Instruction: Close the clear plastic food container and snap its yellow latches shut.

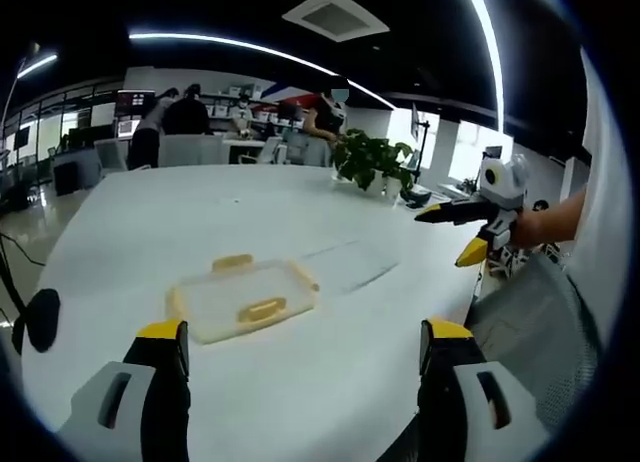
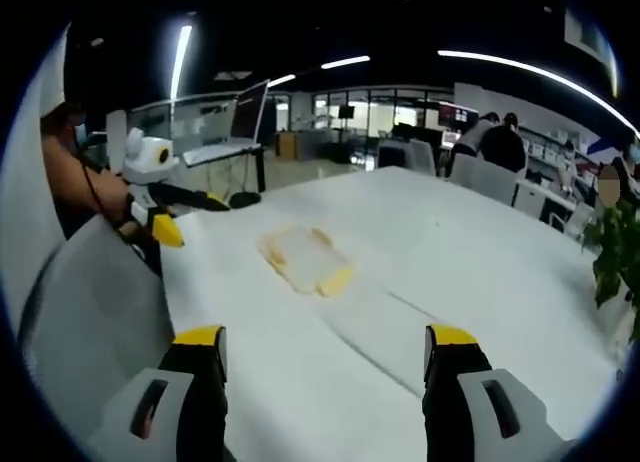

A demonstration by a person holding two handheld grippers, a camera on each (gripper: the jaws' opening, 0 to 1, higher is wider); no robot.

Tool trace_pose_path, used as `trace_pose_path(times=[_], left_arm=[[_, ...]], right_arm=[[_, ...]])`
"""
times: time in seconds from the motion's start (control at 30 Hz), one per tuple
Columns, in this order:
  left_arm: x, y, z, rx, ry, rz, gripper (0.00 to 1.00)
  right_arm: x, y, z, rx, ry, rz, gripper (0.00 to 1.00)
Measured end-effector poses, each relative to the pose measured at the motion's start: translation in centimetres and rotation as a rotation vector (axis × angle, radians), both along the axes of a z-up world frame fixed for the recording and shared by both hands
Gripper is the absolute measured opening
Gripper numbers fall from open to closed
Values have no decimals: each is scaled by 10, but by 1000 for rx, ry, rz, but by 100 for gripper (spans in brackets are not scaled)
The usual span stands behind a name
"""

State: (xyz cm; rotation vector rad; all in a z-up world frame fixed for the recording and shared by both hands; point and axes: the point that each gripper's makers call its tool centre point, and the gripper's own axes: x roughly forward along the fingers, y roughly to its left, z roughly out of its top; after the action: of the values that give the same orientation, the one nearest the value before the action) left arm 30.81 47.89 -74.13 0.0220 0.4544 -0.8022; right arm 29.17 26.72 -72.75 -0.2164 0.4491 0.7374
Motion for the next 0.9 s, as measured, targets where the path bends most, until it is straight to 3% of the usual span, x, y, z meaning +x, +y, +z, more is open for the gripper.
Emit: trace_pose_path(times=[0.43, 0.9], left_arm=[[10, 4, -7, 53, -3, -30, 91], [18, 2, -9, 62, -5, -43, 91]], right_arm=[[18, 19, -11, -33, 32, 59, 80], [38, 40, -5, -36, 19, 109, 77]])
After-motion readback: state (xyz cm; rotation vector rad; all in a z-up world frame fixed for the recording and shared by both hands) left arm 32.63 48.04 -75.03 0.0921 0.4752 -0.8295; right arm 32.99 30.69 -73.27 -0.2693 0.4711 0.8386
